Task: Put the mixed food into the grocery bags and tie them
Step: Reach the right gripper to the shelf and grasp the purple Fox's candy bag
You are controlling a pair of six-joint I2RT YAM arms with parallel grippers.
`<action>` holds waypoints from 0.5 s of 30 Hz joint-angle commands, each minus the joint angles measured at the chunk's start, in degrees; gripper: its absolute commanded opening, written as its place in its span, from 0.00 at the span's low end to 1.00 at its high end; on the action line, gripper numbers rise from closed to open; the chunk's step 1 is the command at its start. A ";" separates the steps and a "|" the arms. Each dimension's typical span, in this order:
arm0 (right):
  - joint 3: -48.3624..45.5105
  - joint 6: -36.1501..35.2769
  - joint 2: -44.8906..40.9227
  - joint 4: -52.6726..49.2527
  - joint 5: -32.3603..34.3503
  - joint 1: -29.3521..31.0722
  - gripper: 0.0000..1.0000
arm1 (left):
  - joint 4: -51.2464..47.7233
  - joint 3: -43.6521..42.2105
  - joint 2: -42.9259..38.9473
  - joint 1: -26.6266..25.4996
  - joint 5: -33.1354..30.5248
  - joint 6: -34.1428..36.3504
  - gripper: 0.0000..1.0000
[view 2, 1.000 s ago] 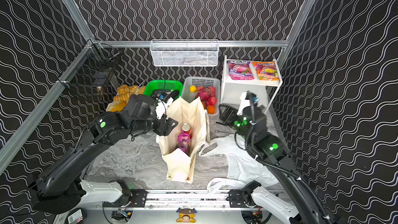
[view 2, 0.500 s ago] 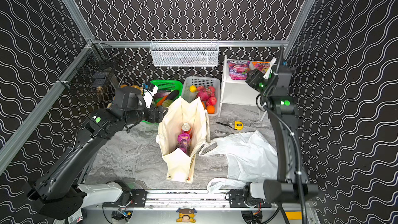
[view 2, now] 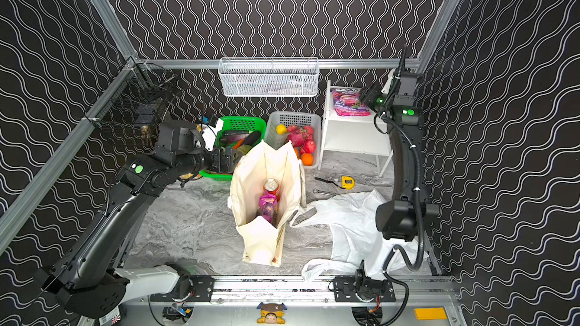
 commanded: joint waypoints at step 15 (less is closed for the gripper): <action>3.80 -5.05 7.79 -7.76 -7.62 0.04 0.72 | 3.43 0.55 1.45 0.46 6.83 -0.45 0.89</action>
